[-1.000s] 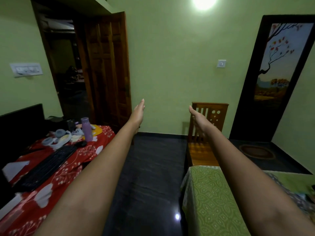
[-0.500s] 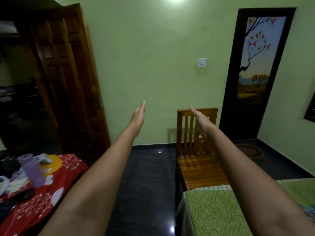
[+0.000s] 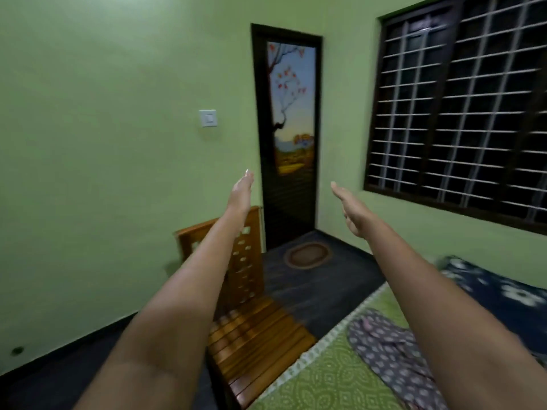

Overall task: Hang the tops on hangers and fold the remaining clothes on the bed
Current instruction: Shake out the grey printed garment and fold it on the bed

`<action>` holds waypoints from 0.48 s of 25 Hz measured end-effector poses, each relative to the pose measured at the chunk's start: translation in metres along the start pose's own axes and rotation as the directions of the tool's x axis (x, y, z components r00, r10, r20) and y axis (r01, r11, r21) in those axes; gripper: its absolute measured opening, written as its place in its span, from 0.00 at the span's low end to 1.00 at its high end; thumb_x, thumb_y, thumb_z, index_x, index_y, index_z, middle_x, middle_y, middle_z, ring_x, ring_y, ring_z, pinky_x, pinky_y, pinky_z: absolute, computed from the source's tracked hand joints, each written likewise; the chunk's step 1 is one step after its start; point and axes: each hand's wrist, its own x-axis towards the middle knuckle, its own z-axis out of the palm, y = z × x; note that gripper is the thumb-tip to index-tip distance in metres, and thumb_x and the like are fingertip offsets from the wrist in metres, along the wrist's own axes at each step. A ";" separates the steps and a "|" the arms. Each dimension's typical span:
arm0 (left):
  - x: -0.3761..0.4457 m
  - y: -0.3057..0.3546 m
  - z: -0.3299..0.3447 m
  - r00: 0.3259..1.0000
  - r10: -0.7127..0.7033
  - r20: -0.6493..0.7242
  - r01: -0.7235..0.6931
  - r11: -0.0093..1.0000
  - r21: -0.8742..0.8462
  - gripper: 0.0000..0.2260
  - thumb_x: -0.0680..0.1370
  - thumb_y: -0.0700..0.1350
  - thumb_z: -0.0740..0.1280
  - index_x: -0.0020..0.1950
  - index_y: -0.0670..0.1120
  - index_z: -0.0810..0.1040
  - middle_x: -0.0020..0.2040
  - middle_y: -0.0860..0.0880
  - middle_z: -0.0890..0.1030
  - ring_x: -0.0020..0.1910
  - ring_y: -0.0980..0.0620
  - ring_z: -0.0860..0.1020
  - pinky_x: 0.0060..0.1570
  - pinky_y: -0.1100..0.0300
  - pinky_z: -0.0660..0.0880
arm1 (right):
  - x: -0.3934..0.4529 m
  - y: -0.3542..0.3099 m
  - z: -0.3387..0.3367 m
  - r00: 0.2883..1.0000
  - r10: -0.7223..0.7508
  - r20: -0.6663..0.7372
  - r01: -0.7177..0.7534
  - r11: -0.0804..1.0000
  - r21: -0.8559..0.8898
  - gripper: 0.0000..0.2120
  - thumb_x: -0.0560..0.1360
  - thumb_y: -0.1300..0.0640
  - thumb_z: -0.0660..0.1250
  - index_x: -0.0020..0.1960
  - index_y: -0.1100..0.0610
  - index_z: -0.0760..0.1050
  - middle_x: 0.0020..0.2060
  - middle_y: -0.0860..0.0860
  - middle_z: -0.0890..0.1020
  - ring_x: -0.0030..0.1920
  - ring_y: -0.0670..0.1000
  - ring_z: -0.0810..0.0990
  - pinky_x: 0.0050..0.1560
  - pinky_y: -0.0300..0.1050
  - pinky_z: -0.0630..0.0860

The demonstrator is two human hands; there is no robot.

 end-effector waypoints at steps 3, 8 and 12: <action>0.062 -0.014 0.082 0.970 0.000 0.244 0.009 0.999 -0.039 0.23 0.84 0.54 0.47 0.76 0.44 0.59 0.73 0.55 0.62 0.73 0.55 0.60 0.70 0.60 0.54 | 0.008 0.009 -0.082 0.966 0.030 -0.255 -0.035 0.999 -0.014 0.37 0.78 0.38 0.57 0.79 0.53 0.46 0.78 0.47 0.49 0.77 0.50 0.48 0.74 0.49 0.47; 0.137 -0.031 0.193 0.874 0.031 0.484 0.003 0.998 -0.069 0.25 0.82 0.57 0.53 0.76 0.47 0.62 0.75 0.49 0.64 0.74 0.50 0.61 0.71 0.56 0.55 | -0.015 0.006 -0.175 0.798 0.024 -0.602 -0.033 0.999 -0.004 0.37 0.78 0.37 0.58 0.79 0.54 0.48 0.78 0.50 0.51 0.77 0.53 0.50 0.74 0.51 0.50; 0.160 -0.033 0.252 0.747 0.062 0.662 0.013 0.994 -0.108 0.24 0.83 0.57 0.51 0.76 0.47 0.61 0.76 0.50 0.62 0.76 0.51 0.58 0.72 0.56 0.54 | -0.037 0.009 -0.203 0.659 0.025 -0.751 -0.075 0.997 -0.033 0.36 0.78 0.37 0.57 0.78 0.54 0.50 0.78 0.50 0.52 0.77 0.53 0.50 0.74 0.51 0.49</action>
